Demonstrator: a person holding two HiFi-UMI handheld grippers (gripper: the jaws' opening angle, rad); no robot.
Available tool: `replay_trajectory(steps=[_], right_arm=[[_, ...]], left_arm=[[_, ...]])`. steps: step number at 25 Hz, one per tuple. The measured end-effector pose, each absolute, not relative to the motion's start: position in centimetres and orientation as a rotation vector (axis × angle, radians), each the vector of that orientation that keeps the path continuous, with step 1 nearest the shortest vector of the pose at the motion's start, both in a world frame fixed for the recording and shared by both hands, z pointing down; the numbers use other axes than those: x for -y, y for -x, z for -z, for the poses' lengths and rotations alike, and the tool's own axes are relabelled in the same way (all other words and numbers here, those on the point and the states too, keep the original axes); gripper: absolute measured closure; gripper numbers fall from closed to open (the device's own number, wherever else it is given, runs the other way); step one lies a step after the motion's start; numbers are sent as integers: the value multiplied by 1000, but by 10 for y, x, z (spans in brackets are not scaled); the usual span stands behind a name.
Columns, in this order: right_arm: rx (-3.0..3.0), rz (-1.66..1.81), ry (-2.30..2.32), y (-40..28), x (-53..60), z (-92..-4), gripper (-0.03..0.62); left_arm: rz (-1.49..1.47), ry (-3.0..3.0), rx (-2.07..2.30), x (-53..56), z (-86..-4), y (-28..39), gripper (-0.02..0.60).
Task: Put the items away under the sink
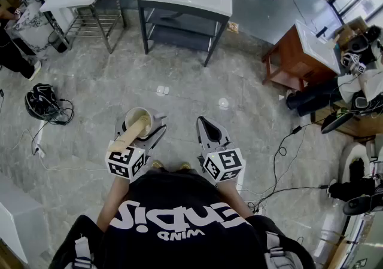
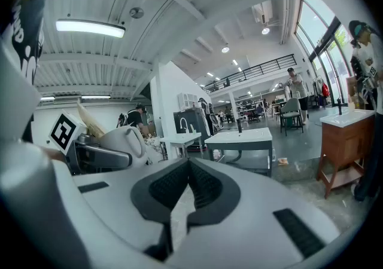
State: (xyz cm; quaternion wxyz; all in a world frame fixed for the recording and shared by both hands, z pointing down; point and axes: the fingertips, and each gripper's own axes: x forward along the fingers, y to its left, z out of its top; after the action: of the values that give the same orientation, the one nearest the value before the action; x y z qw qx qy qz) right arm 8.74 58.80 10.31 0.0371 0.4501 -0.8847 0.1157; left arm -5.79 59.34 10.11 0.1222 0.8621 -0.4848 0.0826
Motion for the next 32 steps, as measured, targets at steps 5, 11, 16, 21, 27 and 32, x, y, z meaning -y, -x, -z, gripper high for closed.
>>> replay_trajectory(steps=[5,11,16,21,27,32], right_arm=[[2727,-342,-1370,-83,-581,-101,576],[2769,-347,-1375,-69,-580,-95,576],[2762,-331,-1397,-55,-580,-102,576],[2740,-314,-1444,-44,-577,-107,576],[2736,-303,-1462,-37,-557,-103,576],[2730,-308,-1470,-30,-530,-108,576]], left_arm=[[-227,-2517,1400,-588,-99,59,114],[-239,-2536,1367,-583,-99,66,114],[-247,-2534,1330,-580,-111,81,114],[-231,-2556,1294,-579,-112,97,114],[-233,-2565,1292,-563,-110,107,114],[-240,-2545,1299,-539,-119,119,114]])
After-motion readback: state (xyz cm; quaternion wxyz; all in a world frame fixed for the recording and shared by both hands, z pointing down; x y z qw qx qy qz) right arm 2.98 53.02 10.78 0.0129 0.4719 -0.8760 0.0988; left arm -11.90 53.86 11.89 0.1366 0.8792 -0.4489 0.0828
